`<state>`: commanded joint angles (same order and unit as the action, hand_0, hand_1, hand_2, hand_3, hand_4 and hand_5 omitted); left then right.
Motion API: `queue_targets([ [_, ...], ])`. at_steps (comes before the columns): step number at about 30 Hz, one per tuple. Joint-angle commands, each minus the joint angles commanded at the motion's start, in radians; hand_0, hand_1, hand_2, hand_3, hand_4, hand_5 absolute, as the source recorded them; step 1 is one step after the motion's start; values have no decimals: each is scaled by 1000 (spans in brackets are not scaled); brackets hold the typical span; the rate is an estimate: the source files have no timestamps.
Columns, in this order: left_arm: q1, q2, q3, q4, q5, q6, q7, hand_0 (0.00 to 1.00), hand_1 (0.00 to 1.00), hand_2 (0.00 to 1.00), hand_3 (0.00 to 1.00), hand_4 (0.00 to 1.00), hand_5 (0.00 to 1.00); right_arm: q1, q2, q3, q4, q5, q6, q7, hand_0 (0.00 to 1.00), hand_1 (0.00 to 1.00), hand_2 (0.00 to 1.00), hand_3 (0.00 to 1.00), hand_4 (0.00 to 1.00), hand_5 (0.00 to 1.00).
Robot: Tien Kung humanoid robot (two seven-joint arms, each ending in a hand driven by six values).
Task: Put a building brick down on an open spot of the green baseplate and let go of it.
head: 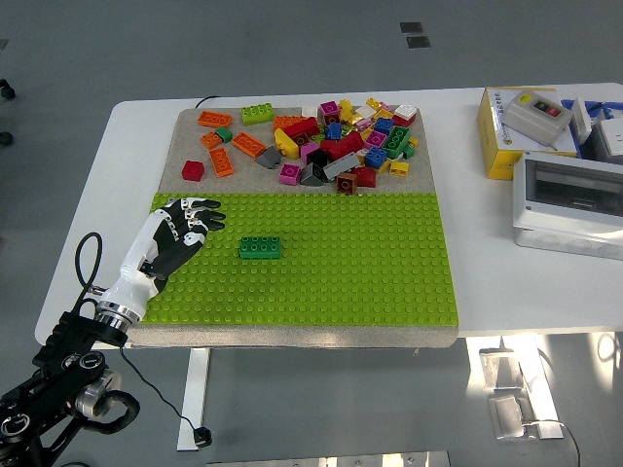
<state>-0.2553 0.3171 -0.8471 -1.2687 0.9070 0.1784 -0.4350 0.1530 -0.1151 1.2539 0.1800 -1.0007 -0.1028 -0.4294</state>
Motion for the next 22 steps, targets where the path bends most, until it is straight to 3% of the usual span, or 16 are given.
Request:
queue_targets([
  [22, -2, -2, 4, 6, 11, -24, 6, 661, 570, 580, 606, 436, 323, 6, 2, 29, 0, -50, -3, 12, 614, 553, 637, 774, 365, 998],
])
